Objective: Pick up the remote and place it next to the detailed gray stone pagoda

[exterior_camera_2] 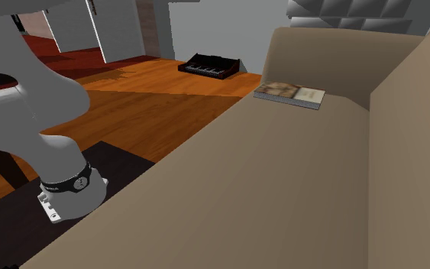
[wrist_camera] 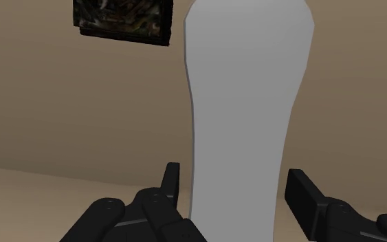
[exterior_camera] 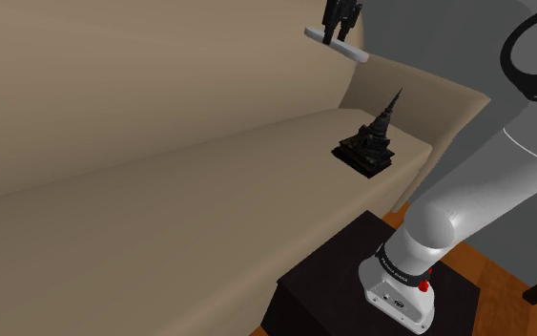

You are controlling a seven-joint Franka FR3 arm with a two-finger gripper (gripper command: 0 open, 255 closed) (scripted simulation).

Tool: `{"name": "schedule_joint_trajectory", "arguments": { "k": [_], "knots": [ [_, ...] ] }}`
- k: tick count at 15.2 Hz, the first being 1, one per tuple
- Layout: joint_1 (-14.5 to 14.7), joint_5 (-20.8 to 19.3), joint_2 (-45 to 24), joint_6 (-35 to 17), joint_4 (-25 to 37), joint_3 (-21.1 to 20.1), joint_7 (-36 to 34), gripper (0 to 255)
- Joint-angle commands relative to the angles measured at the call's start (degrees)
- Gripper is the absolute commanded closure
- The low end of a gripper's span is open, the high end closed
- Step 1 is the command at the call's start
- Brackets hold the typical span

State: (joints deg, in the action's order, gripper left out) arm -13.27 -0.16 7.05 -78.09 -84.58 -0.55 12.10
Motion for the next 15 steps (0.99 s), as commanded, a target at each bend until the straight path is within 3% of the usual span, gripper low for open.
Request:
{"name": "schedule_joint_trajectory", "arguments": {
  "k": [1,15],
  "knots": [
    [-0.4,-0.1,0.2,-1.3,-1.4,0.6,1.1,255],
    [-0.4,-0.1,4.4,-13.0,-17.3,0.6,1.1,255]
  ]
}}
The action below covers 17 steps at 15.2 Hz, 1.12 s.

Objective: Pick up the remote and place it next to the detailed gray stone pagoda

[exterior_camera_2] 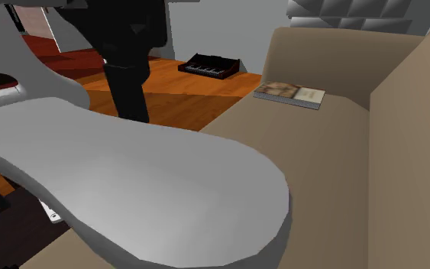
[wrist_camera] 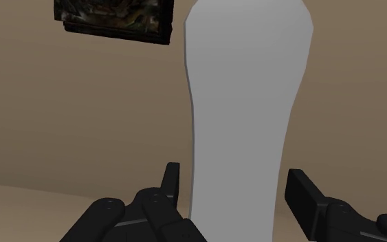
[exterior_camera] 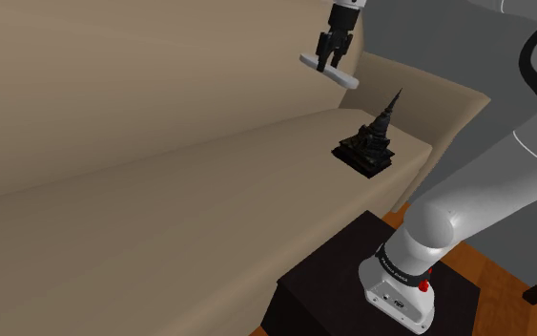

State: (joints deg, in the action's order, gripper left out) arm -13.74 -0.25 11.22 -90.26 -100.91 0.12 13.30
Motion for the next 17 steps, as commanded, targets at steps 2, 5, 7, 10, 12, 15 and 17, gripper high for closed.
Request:
{"name": "schedule_joint_trajectory", "arguments": {
  "k": [2,5,7,10,12,15,17],
  "knots": [
    [0.0,0.0,0.6,-2.4,-2.9,-0.1,-0.1,255],
    [0.0,0.0,1.0,-4.8,-5.7,-0.1,-0.1,255],
    [0.0,0.0,1.2,-6.3,-7.5,-0.1,-0.1,255],
    [0.0,0.0,1.5,-8.7,-10.1,-0.1,-0.1,255],
    [0.0,0.0,1.6,-10.2,-11.7,-0.1,-0.2,255],
    [0.0,0.0,1.6,-12.5,-14.1,-0.1,-0.2,255],
    [0.0,0.0,1.6,-14.1,-15.6,-0.1,-0.2,255]
  ]
}}
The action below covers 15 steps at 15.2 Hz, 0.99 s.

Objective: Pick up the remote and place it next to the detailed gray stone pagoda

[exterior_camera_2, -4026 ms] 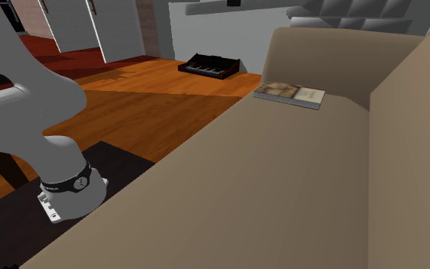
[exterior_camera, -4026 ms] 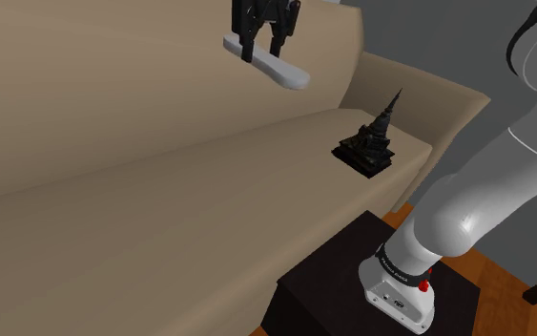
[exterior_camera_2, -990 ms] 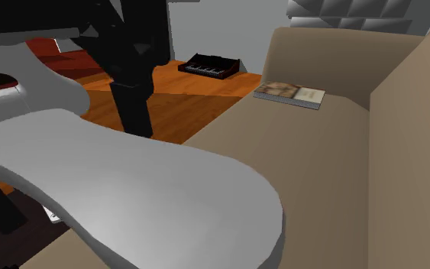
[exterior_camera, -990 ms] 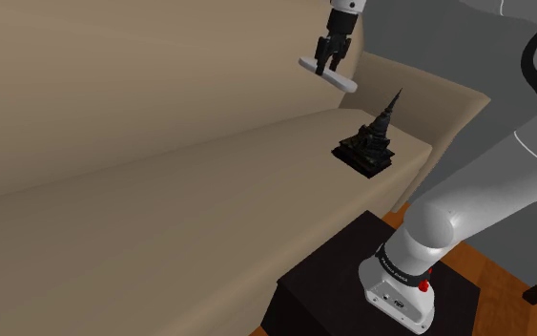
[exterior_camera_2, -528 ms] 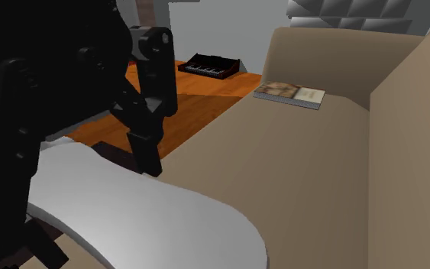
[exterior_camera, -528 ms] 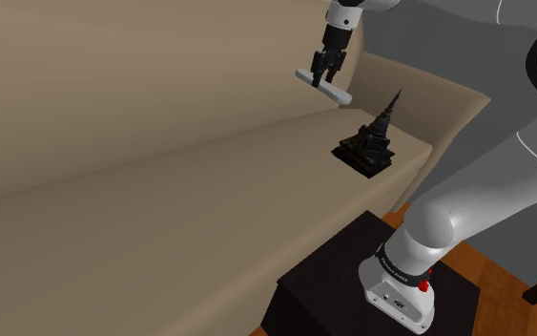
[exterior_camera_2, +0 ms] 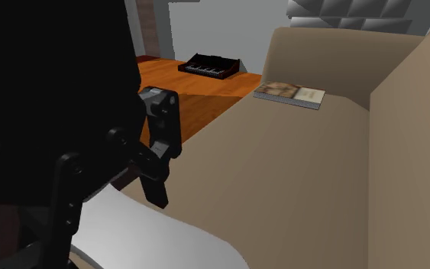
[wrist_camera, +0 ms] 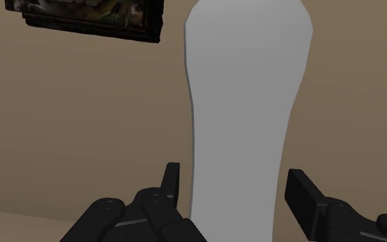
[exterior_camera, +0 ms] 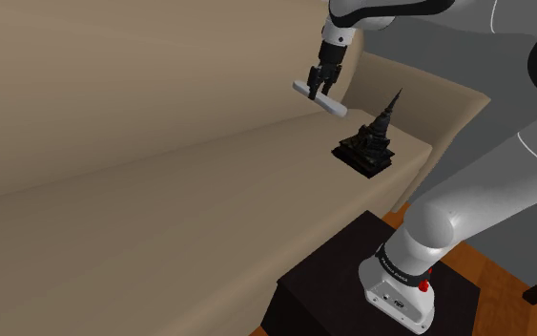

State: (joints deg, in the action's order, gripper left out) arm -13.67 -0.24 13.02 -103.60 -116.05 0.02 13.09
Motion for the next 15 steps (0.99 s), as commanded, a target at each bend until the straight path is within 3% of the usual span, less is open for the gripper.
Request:
{"name": "schedule_joint_trajectory", "arguments": {
  "k": [1,15],
  "knots": [
    [0.0,0.0,-0.2,-1.5,-1.2,0.0,0.0,255],
    [0.0,0.0,-2.0,-12.3,-10.3,0.0,0.0,255]
  ]
}}
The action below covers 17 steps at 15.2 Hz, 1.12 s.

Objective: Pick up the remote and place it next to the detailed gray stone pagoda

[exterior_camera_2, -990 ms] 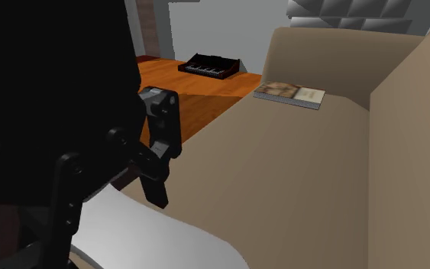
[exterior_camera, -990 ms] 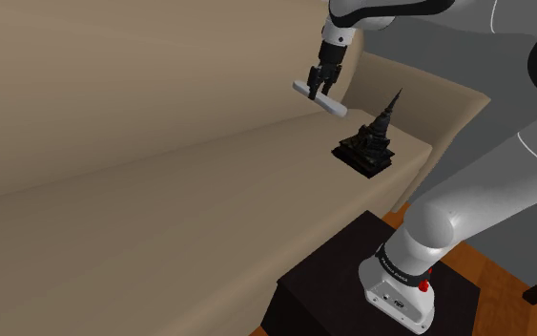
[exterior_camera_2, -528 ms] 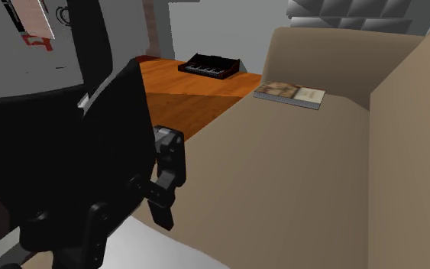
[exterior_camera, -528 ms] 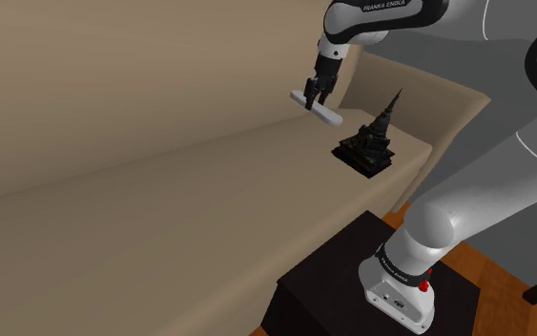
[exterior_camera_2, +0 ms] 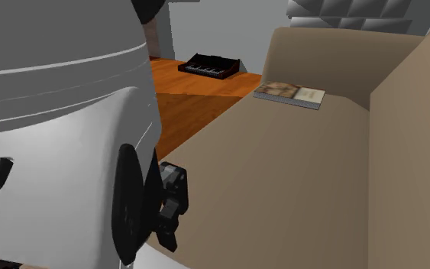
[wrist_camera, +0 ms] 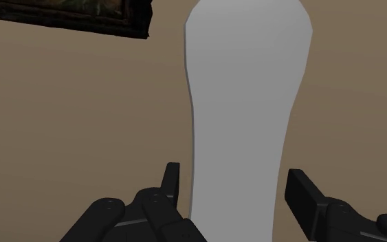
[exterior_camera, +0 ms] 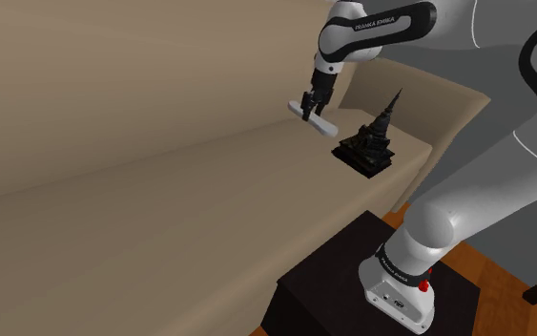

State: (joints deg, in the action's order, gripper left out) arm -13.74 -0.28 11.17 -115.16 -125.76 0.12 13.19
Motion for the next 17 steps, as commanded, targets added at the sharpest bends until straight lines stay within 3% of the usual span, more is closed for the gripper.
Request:
{"name": "schedule_joint_trajectory", "arguments": {
  "k": [1,17],
  "knots": [
    [0.0,0.0,-0.4,-1.6,-1.1,-0.1,-0.1,255],
    [0.0,0.0,-5.6,-14.1,-8.5,-0.1,-0.2,255]
  ]
}}
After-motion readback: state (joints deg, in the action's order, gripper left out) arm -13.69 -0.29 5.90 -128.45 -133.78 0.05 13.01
